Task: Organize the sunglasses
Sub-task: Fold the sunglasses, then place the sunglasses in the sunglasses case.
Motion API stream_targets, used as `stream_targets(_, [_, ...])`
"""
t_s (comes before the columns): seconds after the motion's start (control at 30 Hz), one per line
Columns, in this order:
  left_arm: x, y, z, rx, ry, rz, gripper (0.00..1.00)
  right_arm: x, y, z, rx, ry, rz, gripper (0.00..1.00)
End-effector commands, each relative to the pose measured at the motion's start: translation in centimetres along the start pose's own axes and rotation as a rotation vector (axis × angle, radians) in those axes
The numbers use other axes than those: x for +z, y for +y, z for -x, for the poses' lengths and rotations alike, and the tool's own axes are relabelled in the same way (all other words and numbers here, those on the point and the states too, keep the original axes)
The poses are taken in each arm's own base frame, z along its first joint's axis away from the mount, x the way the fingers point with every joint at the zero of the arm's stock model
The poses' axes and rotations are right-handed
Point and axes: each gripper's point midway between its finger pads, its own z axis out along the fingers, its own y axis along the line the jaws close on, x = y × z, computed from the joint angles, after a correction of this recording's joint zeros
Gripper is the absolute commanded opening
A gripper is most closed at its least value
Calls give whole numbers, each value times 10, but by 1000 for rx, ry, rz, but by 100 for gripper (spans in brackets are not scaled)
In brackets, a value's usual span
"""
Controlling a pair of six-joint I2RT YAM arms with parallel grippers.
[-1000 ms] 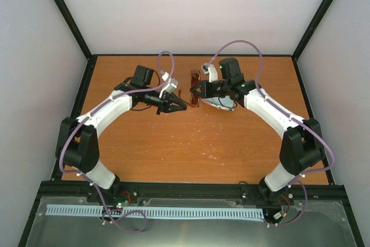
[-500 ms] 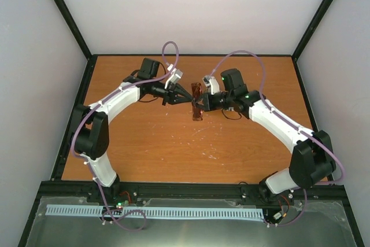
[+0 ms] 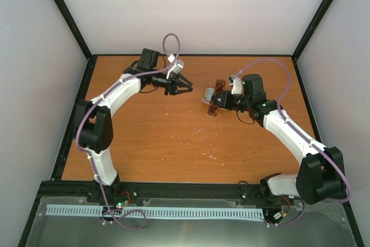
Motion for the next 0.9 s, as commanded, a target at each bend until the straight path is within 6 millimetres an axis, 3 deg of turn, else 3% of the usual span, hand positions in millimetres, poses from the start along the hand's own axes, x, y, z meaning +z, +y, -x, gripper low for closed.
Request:
stream_targets(0.0, [9, 22, -4, -39, 41, -19, 22, -12, -9, 23, -21, -77, -32, 3])
stream_targets(0.1, [30, 18, -24, -39, 127, -32, 15, -18, -30, 37, -64, -88, -118, 3])
stream_targets(0.2, [55, -3, -61, -53, 245, -75, 12, -23, -59, 57, -80, -88, -200, 3])
stream_targets(0.3, [70, -20, -96, -76, 331, -92, 11, -19, -75, 68, -107, -74, -226, 3])
stream_targets(0.47, [88, -20, -147, -105, 491, -30, 9, -4, -98, 72, -173, -8, -260, 3])
stream_targets(0.6, [96, 0, -156, -157, 531, 30, 9, 0, -115, 73, -272, 36, -331, 3])
stream_targets(0.87, [121, 48, -142, -215, 521, 113, 10, 3, -140, 65, -389, 125, -426, 3])
